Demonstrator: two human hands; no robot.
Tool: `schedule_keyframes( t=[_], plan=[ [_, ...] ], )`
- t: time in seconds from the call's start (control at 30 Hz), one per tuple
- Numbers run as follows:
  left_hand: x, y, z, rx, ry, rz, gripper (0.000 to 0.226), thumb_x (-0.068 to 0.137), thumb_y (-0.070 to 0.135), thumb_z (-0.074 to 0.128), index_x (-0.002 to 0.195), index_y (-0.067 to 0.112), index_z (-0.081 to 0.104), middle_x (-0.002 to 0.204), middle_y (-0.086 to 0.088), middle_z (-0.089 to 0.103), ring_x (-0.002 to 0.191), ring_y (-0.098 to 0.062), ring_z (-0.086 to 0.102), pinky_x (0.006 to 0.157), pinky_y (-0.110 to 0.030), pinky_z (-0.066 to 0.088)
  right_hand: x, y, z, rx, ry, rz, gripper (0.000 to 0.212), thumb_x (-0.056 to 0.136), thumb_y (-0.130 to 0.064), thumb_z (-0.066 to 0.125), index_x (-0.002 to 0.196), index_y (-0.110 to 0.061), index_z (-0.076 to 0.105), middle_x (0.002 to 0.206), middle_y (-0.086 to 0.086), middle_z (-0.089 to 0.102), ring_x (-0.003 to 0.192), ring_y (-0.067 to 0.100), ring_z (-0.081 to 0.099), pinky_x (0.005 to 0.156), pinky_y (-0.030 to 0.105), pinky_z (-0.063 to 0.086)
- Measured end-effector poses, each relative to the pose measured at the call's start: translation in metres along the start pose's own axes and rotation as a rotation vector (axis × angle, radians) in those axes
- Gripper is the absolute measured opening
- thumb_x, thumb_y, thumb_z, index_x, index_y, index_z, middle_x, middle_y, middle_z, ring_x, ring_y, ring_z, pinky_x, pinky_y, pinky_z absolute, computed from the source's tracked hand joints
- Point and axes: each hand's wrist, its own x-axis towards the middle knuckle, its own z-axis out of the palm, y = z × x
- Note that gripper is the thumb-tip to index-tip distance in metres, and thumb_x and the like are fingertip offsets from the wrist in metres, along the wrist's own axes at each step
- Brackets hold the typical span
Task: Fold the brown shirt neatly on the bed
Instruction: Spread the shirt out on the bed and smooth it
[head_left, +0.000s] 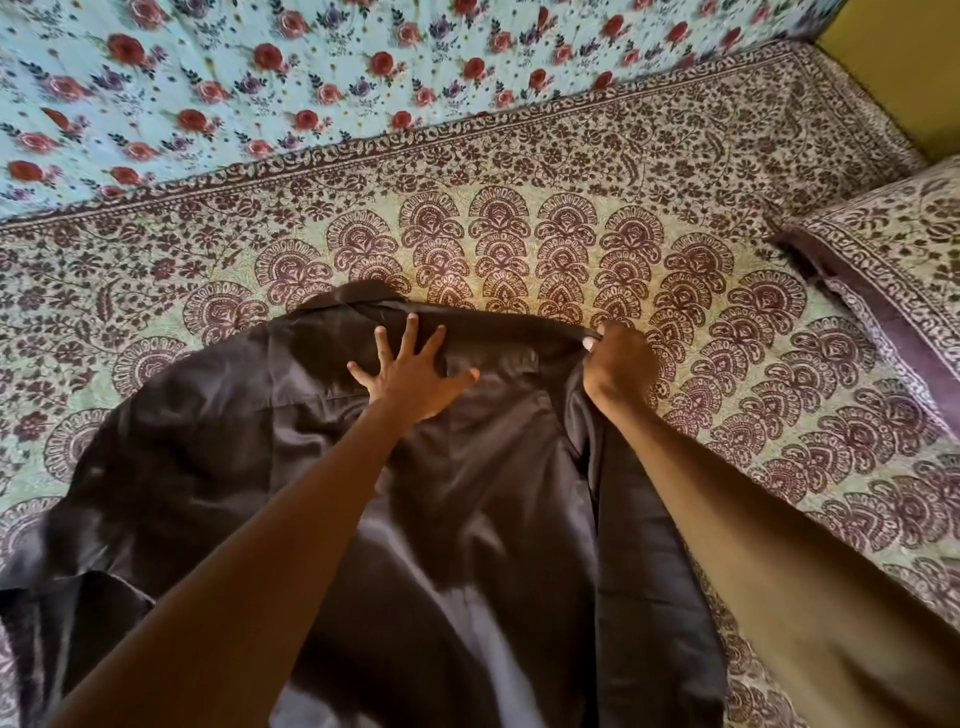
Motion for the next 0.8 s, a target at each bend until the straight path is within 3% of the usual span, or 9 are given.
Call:
schedule_keyframes(
  t=[0.13, 0.2, 0.27, 0.33, 0.43, 0.53, 0.63, 0.73, 0.8],
  plan=[
    [-0.003, 0.000, 0.001, 0.038, 0.041, 0.038, 0.086, 0.079, 0.070, 0.054, 0.150, 0.043, 0.014, 0.162, 0.011, -0.005, 0.149, -0.033, -0.009, 0.105, -0.074, 0.007, -0.005, -0.004, -0.004, -0.050, 0.052, 0.016, 0.026, 0.087, -0.009, 0.064, 0.113, -0.011, 0.059, 0.110, 0.013, 0.064, 0.098, 0.032, 0.062, 0.073, 0.039, 0.047],
    [-0.012, -0.006, -0.001, -0.036, 0.244, 0.078, 0.067, 0.087, 0.051, 0.057, 0.146, 0.035, 0.031, 0.157, 0.004, 0.023, 0.145, -0.031, 0.019, 0.107, -0.065, 0.023, -0.011, -0.009, -0.006, -0.062, 0.152, -0.045, 0.037, 0.081, -0.006, 0.069, 0.115, -0.013, 0.057, 0.115, 0.012, 0.061, 0.107, 0.033, 0.055, 0.085, 0.044, 0.044],
    [-0.020, -0.016, -0.005, -0.112, 0.512, 0.054, 0.043, 0.090, 0.033, 0.055, 0.132, 0.024, 0.048, 0.137, -0.003, 0.049, 0.126, -0.031, 0.046, 0.099, -0.052, 0.037, -0.018, -0.023, -0.005, -0.012, 0.174, -0.256, 0.041, 0.075, -0.006, 0.074, 0.112, -0.015, 0.059, 0.114, 0.007, 0.059, 0.108, 0.029, 0.052, 0.089, 0.042, 0.045],
    [-0.023, -0.036, -0.011, -0.106, 0.664, -0.046, 0.034, 0.091, 0.026, 0.050, 0.123, 0.016, 0.052, 0.126, -0.009, 0.055, 0.117, -0.032, 0.049, 0.095, -0.049, 0.039, -0.027, -0.047, 0.002, 0.120, 0.011, -0.497, 0.034, 0.081, -0.008, 0.068, 0.112, -0.017, 0.059, 0.112, 0.005, 0.057, 0.104, 0.026, 0.055, 0.084, 0.039, 0.049],
    [-0.020, -0.076, -0.020, -0.102, 0.602, -0.209, 0.048, 0.095, 0.034, 0.047, 0.139, 0.015, 0.041, 0.144, -0.011, 0.043, 0.135, -0.032, 0.036, 0.108, -0.053, 0.030, -0.043, -0.082, 0.019, 0.105, -0.205, -0.644, 0.034, 0.094, -0.029, 0.052, 0.127, -0.022, 0.051, 0.126, 0.006, 0.049, 0.115, 0.031, 0.049, 0.086, 0.045, 0.047],
    [-0.022, -0.112, -0.025, -0.166, 0.379, -0.305, 0.065, 0.096, 0.054, 0.036, 0.152, 0.026, 0.019, 0.161, -0.001, 0.016, 0.149, -0.026, 0.009, 0.114, -0.061, 0.008, -0.054, -0.110, 0.031, -0.014, -0.344, -0.500, 0.056, 0.097, -0.055, 0.031, 0.146, -0.029, 0.031, 0.154, 0.007, 0.026, 0.139, 0.037, 0.024, 0.103, 0.057, 0.029],
    [-0.025, -0.134, -0.027, -0.169, 0.252, -0.261, 0.065, 0.097, 0.059, 0.030, 0.153, 0.032, 0.013, 0.162, 0.006, 0.007, 0.150, -0.021, 0.001, 0.113, -0.063, 0.000, -0.057, -0.125, 0.036, -0.029, -0.436, -0.338, 0.067, 0.094, -0.065, 0.019, 0.152, -0.031, 0.014, 0.162, 0.004, 0.000, 0.146, 0.042, -0.001, 0.108, 0.068, 0.011],
    [-0.026, -0.146, -0.035, -0.078, 0.520, -0.175, 0.051, 0.100, 0.042, 0.036, 0.146, 0.023, 0.033, 0.152, -0.005, 0.036, 0.141, -0.029, 0.029, 0.114, -0.055, 0.017, -0.065, -0.137, 0.037, -0.081, -0.430, -0.236, 0.072, 0.094, -0.062, 0.031, 0.153, -0.028, 0.007, 0.162, 0.008, -0.007, 0.143, 0.049, -0.008, 0.106, 0.074, 0.005],
    [-0.020, -0.153, -0.045, -0.085, 0.662, -0.189, 0.044, 0.098, 0.035, 0.041, 0.138, 0.016, 0.042, 0.137, -0.011, 0.051, 0.130, -0.032, 0.042, 0.109, -0.049, 0.028, -0.072, -0.148, 0.038, -0.103, -0.313, -0.271, 0.072, 0.094, -0.047, 0.046, 0.152, -0.019, 0.015, 0.161, 0.014, 0.004, 0.143, 0.049, -0.002, 0.110, 0.070, 0.006]
  ],
)
